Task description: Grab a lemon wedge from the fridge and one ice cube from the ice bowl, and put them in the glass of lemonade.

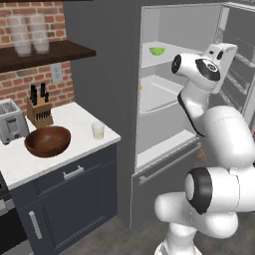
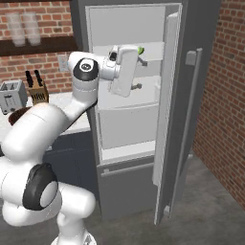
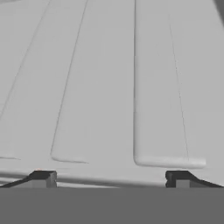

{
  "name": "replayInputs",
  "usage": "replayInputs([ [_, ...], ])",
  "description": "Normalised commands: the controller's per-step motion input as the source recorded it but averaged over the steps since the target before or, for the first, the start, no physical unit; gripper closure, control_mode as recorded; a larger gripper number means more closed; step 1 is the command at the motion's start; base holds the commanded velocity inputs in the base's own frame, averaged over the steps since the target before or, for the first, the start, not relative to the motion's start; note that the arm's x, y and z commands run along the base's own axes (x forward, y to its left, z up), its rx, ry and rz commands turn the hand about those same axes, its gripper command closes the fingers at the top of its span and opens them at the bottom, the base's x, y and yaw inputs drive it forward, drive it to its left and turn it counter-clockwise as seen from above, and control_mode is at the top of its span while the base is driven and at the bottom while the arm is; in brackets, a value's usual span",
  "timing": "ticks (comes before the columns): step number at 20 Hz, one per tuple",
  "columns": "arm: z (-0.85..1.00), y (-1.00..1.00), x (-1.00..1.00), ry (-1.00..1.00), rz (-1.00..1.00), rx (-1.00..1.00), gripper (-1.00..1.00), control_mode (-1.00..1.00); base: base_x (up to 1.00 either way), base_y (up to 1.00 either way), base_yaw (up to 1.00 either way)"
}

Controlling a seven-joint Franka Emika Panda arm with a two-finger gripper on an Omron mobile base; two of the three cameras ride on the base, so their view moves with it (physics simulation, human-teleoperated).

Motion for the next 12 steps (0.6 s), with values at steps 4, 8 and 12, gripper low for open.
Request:
replayInputs([
  [4,-0.18,-1.00,0.17,0.12,-0.10,0.00,-1.00,-1.00,0.00,0.00,0.00],
  [8,-0.02,-1.00,0.00,0.04,-0.08,0.00,-1.00,-1.00,0.00,0.00,0.00],
  [12,0.00,-1.00,0.00,0.00,-0.07,0.00,-1.00,-1.00,0.00,0.00,0.00],
])
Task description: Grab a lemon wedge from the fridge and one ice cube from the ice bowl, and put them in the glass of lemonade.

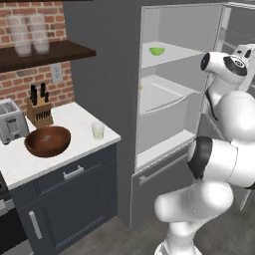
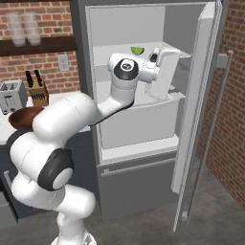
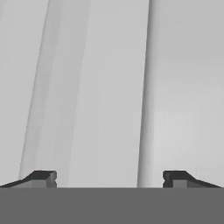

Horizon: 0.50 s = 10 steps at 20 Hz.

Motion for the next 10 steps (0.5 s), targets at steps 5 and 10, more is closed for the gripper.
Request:
replayInputs([
  [5,-0.01,-1.00,0.00,0.00,-0.06,0.00,-1.00,-1.00,0.00,0.00,0.00],
  [10,-0.14,-1.00,0.00,0.01,-0.05,0.00,-1.00,-1.00,0.00,0.00,0.00],
])
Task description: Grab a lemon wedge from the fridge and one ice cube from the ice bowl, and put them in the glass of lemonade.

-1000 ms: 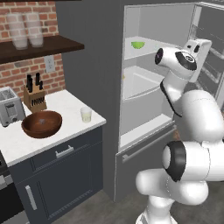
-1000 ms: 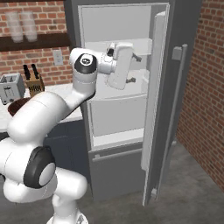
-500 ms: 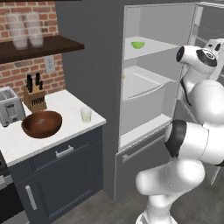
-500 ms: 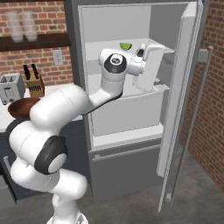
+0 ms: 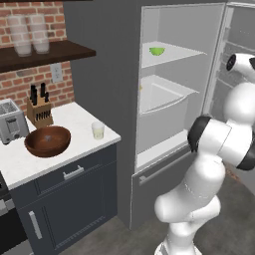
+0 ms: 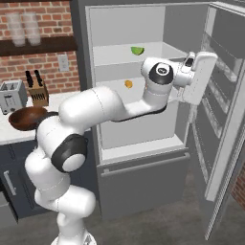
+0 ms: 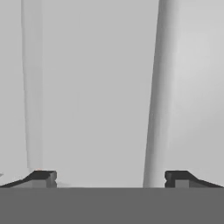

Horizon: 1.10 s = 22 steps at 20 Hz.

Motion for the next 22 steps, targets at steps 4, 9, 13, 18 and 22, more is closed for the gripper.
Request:
replayInputs([
  [4,-0.07,-0.96,0.06,0.00,-0.02,0.00,-1.00,-1.00,0.00,0.00,0.00],
  [9,0.27,-0.09,-0.04,-0.02,0.00,0.00,-1.00,-1.00,0.00,0.00,0.00],
  [13,0.35,0.80,-0.42,-0.11,0.00,0.00,-1.00,-1.00,0.00,0.00,0.00],
  [18,0.00,1.00,-0.48,-0.23,0.00,0.15,-1.00,-1.00,0.00,0.00,0.00],
  [22,-0.21,1.00,-0.38,-0.28,0.00,0.32,-1.00,-1.00,0.00,0.00,0.00],
])
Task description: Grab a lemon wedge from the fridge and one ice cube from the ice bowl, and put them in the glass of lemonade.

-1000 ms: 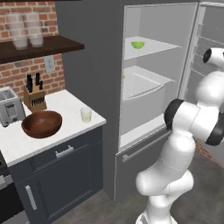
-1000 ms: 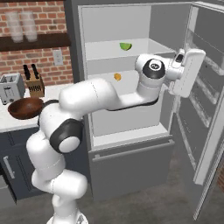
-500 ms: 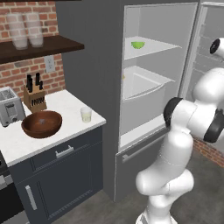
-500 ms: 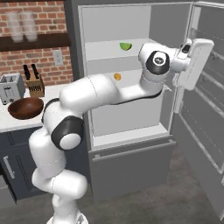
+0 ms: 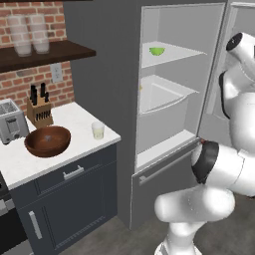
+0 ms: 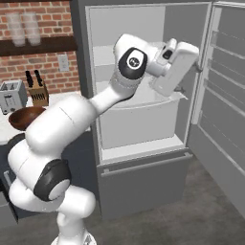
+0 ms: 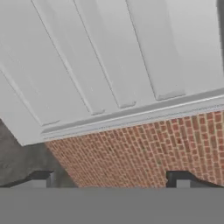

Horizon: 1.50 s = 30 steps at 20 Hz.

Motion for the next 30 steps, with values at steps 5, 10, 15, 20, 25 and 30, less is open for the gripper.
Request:
replayInputs([
  [5,-0.42,1.00,-0.26,-0.35,0.00,0.50,-1.00,-1.00,0.00,0.00,0.00],
  [10,-0.26,1.00,-0.30,-0.38,0.00,0.56,-1.00,-1.00,0.00,0.00,0.00],
  [15,-0.07,1.00,-0.31,-0.22,0.00,0.41,-1.00,-1.00,0.00,0.00,0.00],
  [20,-0.02,1.00,-0.48,-0.21,0.00,0.36,-1.00,-1.00,0.00,0.00,0.00],
  [25,-0.01,0.78,-0.98,-0.20,0.07,0.12,-1.00,-1.00,0.00,0.00,0.00],
  [30,0.00,0.47,-0.91,-0.23,0.21,0.04,-1.00,-1.00,0.00,0.00,0.00],
])
